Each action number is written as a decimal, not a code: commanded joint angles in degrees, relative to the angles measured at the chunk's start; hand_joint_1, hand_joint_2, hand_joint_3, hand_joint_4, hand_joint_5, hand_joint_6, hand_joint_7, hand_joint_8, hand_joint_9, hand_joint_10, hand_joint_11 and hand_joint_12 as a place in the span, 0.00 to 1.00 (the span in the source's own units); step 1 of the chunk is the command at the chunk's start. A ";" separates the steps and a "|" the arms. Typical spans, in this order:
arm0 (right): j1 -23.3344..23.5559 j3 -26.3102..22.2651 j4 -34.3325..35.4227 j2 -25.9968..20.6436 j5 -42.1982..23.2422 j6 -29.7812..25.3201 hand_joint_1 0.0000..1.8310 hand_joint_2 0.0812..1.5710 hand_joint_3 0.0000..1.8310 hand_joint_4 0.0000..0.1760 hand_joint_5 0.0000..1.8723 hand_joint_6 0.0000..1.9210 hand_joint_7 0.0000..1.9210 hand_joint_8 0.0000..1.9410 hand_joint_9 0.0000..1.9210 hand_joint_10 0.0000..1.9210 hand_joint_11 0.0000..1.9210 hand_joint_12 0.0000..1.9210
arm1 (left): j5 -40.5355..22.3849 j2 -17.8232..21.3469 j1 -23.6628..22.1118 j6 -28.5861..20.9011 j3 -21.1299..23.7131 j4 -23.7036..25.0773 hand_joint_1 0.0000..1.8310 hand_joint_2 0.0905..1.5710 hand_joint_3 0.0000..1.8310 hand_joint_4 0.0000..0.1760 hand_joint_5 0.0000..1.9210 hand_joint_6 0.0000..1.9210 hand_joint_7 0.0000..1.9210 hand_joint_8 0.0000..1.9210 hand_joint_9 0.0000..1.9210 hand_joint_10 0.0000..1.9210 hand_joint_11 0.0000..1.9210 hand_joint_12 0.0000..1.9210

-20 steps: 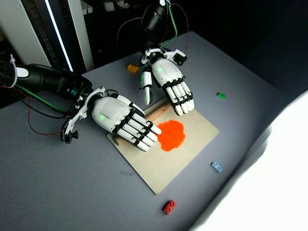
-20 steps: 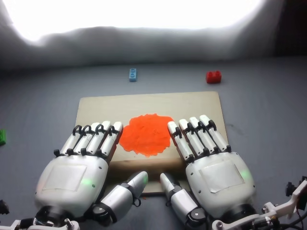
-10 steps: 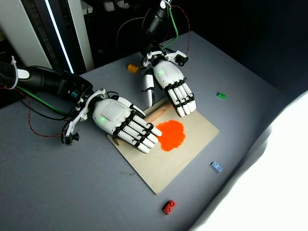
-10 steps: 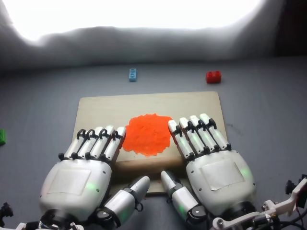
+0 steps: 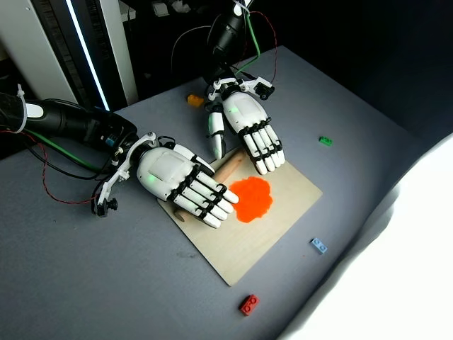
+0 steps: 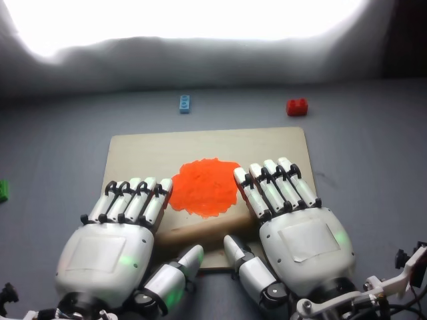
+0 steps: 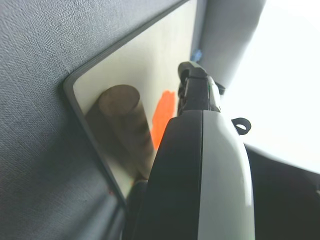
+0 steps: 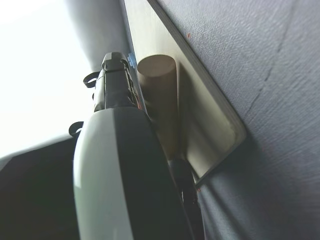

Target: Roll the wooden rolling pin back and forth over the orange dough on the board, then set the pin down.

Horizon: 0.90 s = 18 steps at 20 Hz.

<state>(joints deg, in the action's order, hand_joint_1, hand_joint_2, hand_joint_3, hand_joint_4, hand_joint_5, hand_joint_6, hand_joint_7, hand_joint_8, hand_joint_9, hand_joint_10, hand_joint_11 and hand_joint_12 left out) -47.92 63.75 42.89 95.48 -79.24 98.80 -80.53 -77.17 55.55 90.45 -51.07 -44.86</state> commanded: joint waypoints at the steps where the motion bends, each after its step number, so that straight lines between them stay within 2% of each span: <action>1: 0.57 0.32 -4.12 0.09 -4.56 -0.38 0.00 0.89 0.02 0.00 0.03 0.01 0.02 0.01 0.00 0.00 0.00 0.00 | -5.42 -0.27 0.07 0.32 -0.41 3.67 0.00 0.86 0.01 0.00 0.02 0.00 0.04 0.00 0.04 0.00 0.00 0.17; 4: 0.74 0.88 -4.12 0.06 -3.94 -1.08 0.00 0.90 0.03 0.00 0.03 0.01 0.02 0.01 0.00 0.00 0.00 0.00 | -5.21 -0.68 -0.20 0.48 -1.01 3.66 0.00 0.86 0.01 0.00 0.01 0.00 0.03 0.00 0.03 0.00 0.00 0.14; 18: 0.78 1.23 -4.09 0.02 -3.27 -1.41 0.00 0.90 0.02 0.00 0.02 0.01 0.02 0.00 0.00 0.00 0.00 0.00 | -4.00 -1.69 -1.57 0.65 -3.72 2.88 0.00 0.86 0.00 0.00 0.01 0.00 0.04 0.00 0.04 0.00 0.00 0.17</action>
<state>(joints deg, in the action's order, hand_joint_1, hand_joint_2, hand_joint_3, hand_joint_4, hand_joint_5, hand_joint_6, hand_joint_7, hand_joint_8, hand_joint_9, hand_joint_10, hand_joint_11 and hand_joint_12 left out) -47.62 64.71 42.83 95.48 -77.89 97.47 -78.89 -78.78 54.43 91.00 -54.41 -45.23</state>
